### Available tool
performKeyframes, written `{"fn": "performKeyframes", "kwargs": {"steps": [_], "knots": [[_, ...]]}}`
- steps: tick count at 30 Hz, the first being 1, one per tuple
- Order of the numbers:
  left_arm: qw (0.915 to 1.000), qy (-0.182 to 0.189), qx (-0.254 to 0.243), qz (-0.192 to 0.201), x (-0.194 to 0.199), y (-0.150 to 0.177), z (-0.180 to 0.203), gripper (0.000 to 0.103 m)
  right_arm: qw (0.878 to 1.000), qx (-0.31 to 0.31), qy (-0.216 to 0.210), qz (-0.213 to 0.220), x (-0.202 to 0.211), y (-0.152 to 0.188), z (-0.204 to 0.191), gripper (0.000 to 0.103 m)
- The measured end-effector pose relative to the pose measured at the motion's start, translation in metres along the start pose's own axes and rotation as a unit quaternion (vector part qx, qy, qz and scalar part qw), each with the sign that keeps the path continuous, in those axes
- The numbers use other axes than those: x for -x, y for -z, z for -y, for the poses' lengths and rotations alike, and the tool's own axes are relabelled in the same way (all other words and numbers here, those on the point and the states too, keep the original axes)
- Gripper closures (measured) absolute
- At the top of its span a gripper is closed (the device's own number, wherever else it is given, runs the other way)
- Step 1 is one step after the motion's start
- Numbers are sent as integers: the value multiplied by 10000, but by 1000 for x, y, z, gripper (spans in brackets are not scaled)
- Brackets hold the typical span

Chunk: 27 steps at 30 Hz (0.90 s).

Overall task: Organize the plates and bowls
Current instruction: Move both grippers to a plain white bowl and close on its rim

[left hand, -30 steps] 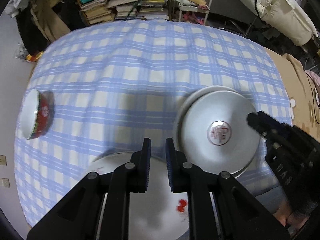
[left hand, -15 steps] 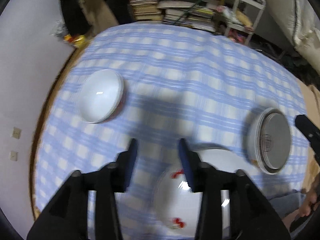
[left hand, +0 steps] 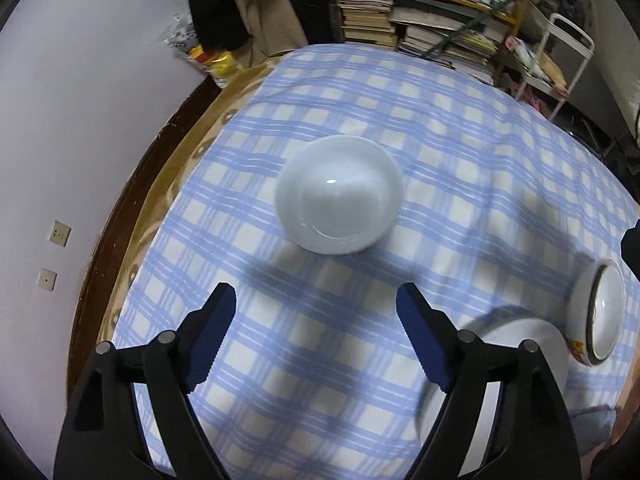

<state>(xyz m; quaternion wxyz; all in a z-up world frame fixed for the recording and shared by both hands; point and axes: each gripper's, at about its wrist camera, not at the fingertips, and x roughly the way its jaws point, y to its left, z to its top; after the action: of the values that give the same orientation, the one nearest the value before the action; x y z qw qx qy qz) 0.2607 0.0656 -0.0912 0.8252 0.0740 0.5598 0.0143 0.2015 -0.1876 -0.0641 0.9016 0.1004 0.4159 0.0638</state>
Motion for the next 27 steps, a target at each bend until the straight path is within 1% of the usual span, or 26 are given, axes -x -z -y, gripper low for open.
{"fn": "performKeyframes", "kwargs": {"steps": [4, 8, 11, 15, 19, 22, 24, 25, 26, 27], "knots": [[9998, 117, 161, 13, -13, -7, -17, 22, 9997, 233, 1, -104, -18, -10, -23, 1], [9979, 277, 554, 171, -23, -16, -38, 22, 9984, 488, 265, -51, -41, -17, -40, 0], [9966, 336, 676, 336, -31, -23, -47, 22, 9983, 510, 254, -131, -60, -18, -47, 0], [9968, 305, 605, 428, -45, -32, -52, 22, 9985, 456, 145, -253, -82, -19, -55, 0], [9977, 270, 442, 428, -59, -38, -53, 22, 9974, 366, -124, -614, -109, -23, -65, 0], [9978, 383, 399, 367, -72, -40, -54, 22, 9968, 332, -147, -719, -124, -24, -72, 0], [9980, 549, 234, 209, -84, -42, -52, 22, 9962, 194, -268, -807, -132, -23, -73, 0], [9979, 589, 207, 143, -88, -43, -52, 22, 9957, 141, -329, -851, -136, -23, -73, 2], [9976, 653, 217, 49, -95, -44, -53, 22, 9950, 132, -357, -923, -140, -23, -75, 7], [9974, 671, 257, 19, -98, -44, -54, 22, 9946, 146, -335, -970, -144, -22, -77, 9]]}}
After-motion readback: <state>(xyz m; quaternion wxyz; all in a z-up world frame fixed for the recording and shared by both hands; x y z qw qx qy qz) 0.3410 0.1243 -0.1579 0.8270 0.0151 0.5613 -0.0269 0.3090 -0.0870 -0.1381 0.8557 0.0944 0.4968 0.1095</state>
